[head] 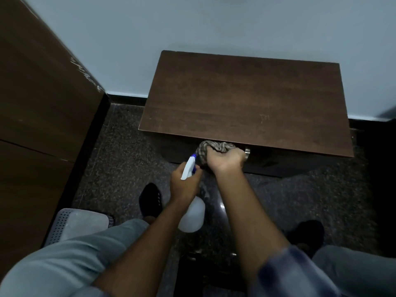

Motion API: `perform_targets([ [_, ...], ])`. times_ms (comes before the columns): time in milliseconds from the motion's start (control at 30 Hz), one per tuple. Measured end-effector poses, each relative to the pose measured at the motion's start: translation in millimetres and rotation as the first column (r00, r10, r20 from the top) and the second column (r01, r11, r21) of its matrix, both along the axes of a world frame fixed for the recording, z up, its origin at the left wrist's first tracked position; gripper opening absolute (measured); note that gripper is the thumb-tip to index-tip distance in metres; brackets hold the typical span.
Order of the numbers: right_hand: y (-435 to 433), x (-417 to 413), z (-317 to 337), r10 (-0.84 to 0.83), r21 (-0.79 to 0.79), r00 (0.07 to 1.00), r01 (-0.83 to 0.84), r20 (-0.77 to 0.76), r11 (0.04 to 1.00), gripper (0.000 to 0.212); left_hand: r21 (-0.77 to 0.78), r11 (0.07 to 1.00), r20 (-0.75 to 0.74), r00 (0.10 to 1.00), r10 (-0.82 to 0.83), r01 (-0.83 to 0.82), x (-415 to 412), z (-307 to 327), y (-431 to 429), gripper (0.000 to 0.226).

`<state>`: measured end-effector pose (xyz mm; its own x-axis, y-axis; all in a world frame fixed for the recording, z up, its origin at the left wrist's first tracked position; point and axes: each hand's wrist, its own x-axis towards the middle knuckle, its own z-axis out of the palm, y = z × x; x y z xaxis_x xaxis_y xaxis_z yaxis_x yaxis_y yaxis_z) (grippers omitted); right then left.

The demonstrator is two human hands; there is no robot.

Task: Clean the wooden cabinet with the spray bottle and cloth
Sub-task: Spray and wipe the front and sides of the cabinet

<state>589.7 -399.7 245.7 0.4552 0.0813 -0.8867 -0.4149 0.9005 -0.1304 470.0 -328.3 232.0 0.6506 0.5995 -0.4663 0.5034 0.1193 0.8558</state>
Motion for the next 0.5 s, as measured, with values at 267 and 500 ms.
perform_targets([
  [267, 3, 5, -3, 0.075, -0.028, 0.995, -0.077, -0.058, 0.997, 0.034, -0.019, 1.000, 0.005, 1.000, 0.001, 0.000, -4, -2, 2, 0.034],
  [500, -9, 0, -9, 0.182, -0.083, 0.983, -0.180, 0.010, 0.980, 0.038, -0.024, 0.998, -0.029, 0.998, -0.058, 0.057, -7, -4, -16, 0.031],
])
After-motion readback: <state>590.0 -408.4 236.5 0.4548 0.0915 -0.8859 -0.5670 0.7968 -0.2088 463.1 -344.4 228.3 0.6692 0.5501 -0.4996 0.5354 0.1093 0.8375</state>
